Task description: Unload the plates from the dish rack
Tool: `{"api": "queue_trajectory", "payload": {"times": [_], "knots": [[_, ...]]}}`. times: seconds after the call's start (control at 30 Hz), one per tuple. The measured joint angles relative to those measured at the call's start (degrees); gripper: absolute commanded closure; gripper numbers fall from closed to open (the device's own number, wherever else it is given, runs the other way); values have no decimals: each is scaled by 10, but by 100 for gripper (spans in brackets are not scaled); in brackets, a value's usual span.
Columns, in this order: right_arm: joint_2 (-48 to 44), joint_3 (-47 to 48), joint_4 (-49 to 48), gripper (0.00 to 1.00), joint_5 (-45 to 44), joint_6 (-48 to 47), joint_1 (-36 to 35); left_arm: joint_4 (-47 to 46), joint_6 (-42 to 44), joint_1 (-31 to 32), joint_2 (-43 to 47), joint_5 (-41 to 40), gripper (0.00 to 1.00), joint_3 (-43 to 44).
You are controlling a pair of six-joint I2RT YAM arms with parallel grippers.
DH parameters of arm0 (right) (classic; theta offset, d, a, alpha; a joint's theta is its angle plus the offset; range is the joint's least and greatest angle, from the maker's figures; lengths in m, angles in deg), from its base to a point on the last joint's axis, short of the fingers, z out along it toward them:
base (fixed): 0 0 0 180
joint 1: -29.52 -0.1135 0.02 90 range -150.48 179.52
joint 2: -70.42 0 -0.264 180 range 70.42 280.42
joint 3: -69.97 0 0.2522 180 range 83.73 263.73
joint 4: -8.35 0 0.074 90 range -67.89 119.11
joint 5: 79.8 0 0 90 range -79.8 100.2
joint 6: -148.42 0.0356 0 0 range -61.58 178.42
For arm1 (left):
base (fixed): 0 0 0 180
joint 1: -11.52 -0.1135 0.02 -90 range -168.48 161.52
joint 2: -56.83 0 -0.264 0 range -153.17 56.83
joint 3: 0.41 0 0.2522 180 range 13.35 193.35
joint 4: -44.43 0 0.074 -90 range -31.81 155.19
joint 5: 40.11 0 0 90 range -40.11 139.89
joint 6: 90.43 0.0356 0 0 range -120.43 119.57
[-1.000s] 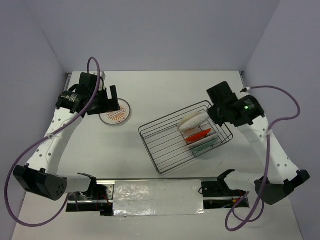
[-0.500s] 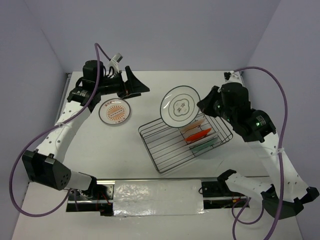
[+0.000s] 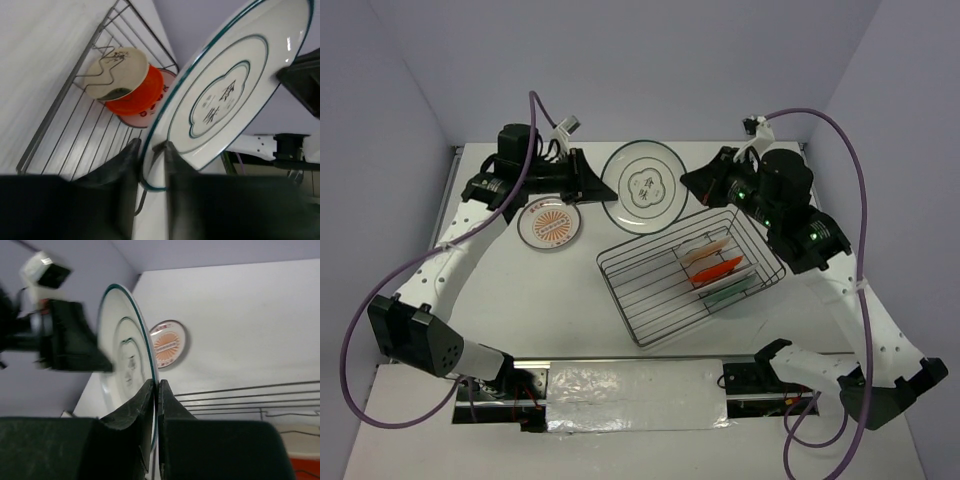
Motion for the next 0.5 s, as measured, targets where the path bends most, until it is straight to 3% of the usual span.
{"api": "queue_trajectory", "payload": {"times": [0.03,0.07,0.1,0.13,0.17,0.23,0.3,0.5], "knots": [[9,0,-7,98,-1,-4,0,-5,3,0,1,2,100,-4],[15,-4,-7,88,-10,-6,8,-15,-8,-5,4,28,100,-11],[20,-14,-9,43,-11,-4,16,-30,-15,-10,9,37,100,-15],[28,-23,-15,17,-14,6,21,-34,-16,-10,15,29,100,-18],[36,-30,-21,0,-8,14,19,-36,-19,-10,21,15,100,-25],[52,-28,-7,0,-19,33,10,-26,-28,-11,25,-31,100,-33],[69,4,68,0,-82,65,7,13,-33,-32,25,-85,100,-35],[103,106,294,0,-252,132,32,70,-54,-217,0,-214,100,-83]]}}
